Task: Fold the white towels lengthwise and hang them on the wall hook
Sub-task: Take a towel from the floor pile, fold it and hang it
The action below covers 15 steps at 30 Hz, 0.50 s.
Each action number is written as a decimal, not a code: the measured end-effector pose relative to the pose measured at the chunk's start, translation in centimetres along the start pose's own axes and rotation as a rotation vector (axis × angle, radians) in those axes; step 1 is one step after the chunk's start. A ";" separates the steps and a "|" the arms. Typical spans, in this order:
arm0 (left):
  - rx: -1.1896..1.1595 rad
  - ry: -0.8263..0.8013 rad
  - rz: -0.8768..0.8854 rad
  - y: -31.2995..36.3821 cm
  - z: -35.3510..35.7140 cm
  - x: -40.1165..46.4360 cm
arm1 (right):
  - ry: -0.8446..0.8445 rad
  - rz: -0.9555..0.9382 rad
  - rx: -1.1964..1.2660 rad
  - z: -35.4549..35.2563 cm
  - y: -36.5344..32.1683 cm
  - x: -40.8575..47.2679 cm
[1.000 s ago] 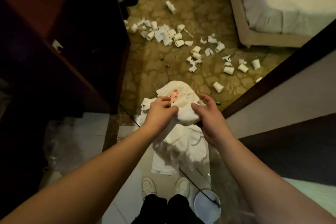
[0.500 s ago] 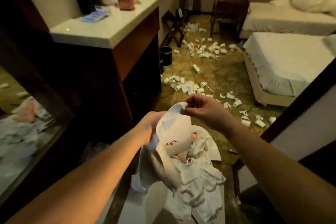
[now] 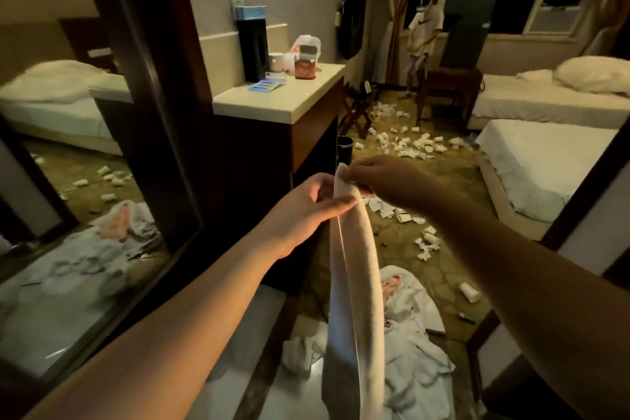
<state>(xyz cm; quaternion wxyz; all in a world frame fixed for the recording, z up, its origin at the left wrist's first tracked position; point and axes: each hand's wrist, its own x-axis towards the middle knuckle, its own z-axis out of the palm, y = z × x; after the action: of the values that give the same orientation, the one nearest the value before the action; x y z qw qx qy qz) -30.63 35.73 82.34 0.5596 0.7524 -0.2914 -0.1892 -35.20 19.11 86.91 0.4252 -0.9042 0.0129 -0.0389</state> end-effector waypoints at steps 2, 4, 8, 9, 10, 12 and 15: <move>0.089 0.045 0.027 0.3 -0.6 -2.5 | -0.028 0.031 0.027 1.0 -1.9 -1.5; 0.043 0.049 0.036 0.7 -1.0 -5.0 | -0.069 0.036 0.019 1.7 -3.4 -3.3; -0.128 0.078 0.029 2.4 -1.4 -10.4 | -0.162 0.008 -0.019 2.9 -5.4 -6.9; -0.161 0.094 0.012 2.8 -1.5 -11.4 | -0.187 0.005 0.002 3.2 -5.4 -7.6; -0.186 0.112 -0.004 3.2 -1.5 -12.7 | -0.207 -0.001 0.019 3.8 -5.5 -8.5; -0.214 0.150 -0.016 3.9 -1.3 -15.2 | -0.251 -0.017 0.097 5.2 -5.3 -10.3; -0.157 0.243 0.008 4.8 -1.0 -19.1 | -0.372 -0.029 0.182 8.1 -5.0 -13.1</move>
<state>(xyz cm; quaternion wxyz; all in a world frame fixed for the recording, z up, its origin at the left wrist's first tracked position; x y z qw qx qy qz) -45.57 47.89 86.47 0.6489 0.7224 -0.2085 -0.1167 -47.61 29.25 84.82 0.4995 -0.8538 -0.0824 0.1215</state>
